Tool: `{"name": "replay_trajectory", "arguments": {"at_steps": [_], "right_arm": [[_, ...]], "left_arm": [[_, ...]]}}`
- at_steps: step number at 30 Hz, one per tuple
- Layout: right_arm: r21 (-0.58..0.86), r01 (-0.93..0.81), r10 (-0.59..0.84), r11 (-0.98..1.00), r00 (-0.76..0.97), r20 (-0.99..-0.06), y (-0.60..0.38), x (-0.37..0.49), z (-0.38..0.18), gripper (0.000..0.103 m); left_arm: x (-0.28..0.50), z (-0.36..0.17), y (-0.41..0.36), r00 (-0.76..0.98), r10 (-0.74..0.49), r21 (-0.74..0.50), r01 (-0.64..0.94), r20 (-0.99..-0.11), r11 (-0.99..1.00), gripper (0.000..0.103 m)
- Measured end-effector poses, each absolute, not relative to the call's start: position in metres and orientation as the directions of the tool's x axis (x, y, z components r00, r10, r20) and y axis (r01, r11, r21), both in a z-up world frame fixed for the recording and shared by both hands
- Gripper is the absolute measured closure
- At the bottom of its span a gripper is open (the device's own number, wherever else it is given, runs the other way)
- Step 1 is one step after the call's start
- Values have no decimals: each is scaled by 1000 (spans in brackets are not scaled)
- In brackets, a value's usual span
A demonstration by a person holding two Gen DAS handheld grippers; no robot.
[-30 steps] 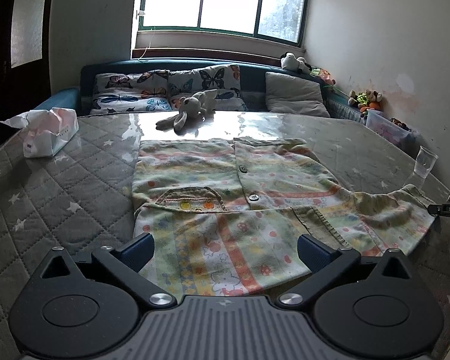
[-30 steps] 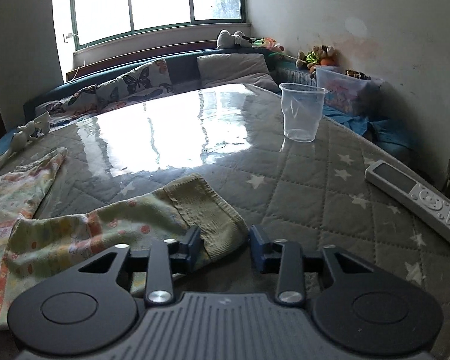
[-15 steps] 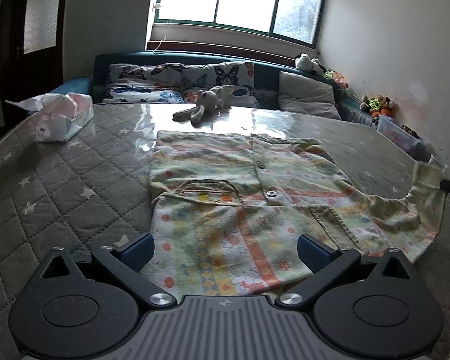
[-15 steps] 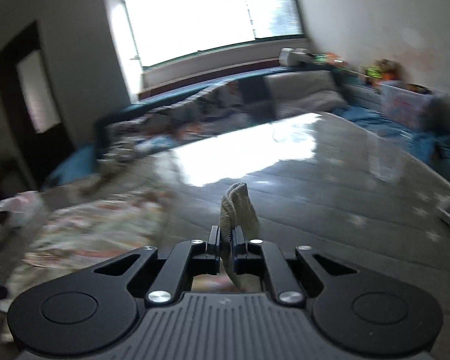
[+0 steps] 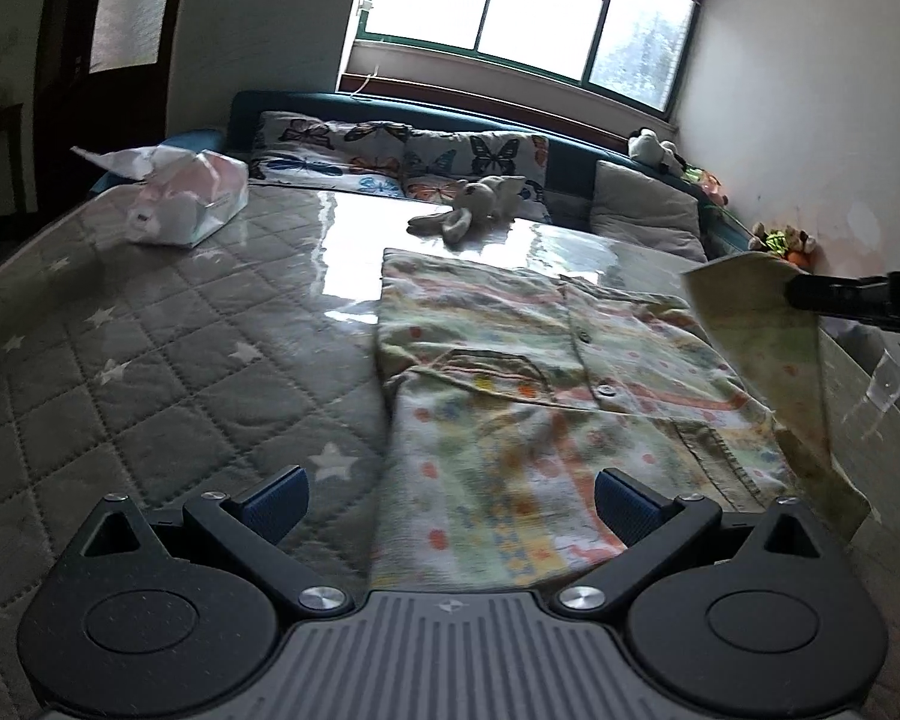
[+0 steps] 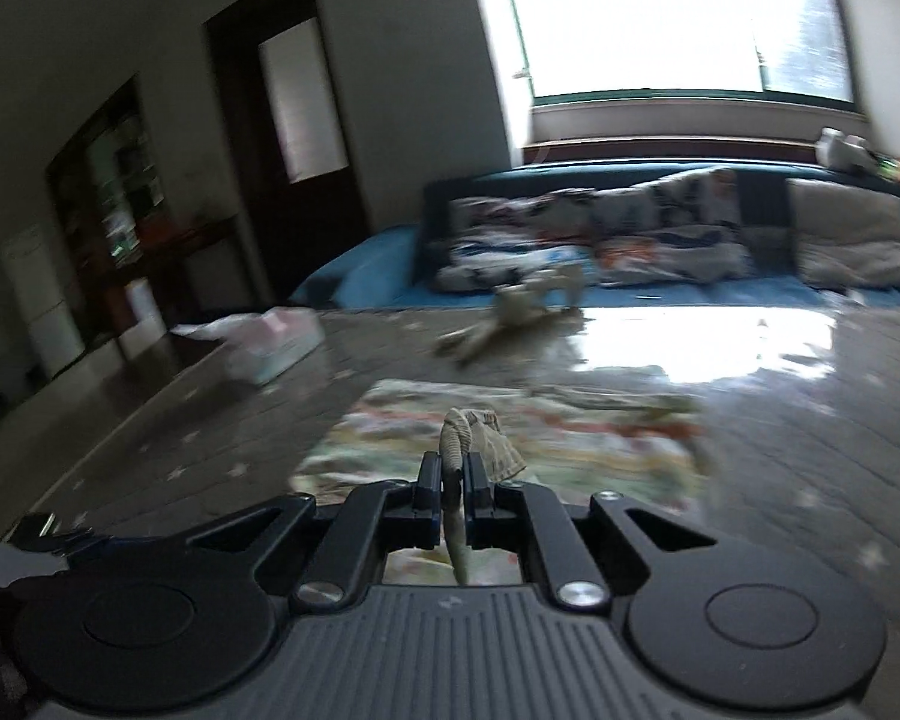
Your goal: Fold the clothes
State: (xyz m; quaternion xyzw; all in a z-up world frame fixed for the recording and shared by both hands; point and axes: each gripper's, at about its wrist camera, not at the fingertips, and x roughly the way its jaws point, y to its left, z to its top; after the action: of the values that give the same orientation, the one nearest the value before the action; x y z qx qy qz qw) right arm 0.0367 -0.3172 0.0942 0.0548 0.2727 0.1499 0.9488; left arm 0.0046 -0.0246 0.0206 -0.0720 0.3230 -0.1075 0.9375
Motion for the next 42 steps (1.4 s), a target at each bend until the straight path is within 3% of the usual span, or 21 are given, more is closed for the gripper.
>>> {"name": "replay_trajectory", "arguments": {"at_steps": [11, 19, 23, 35, 42], "right_arm": [[174, -404, 430, 898, 724, -539, -251, 51, 76, 96], [167, -456, 464, 874, 684, -562, -246, 42, 71, 81], [139, -436, 429, 889, 686, -588, -264, 35, 68, 69], [149, -210, 252, 966, 654, -713, -350, 5, 13, 68], [122, -213, 237, 969, 681, -692, -362, 5, 27, 68]], "left_arm": [[7, 17, -6, 772, -225, -224, 109, -595, 968, 0], [11, 21, -5, 777, -210, -223, 92, -594, 970, 0], [14, 26, -13, 780, -218, -216, 109, -587, 970, 0], [36, 35, -65, 755, -295, -181, 234, -585, 955, 0], [52, 30, -77, 746, -269, -134, 238, -609, 962, 0]]}}
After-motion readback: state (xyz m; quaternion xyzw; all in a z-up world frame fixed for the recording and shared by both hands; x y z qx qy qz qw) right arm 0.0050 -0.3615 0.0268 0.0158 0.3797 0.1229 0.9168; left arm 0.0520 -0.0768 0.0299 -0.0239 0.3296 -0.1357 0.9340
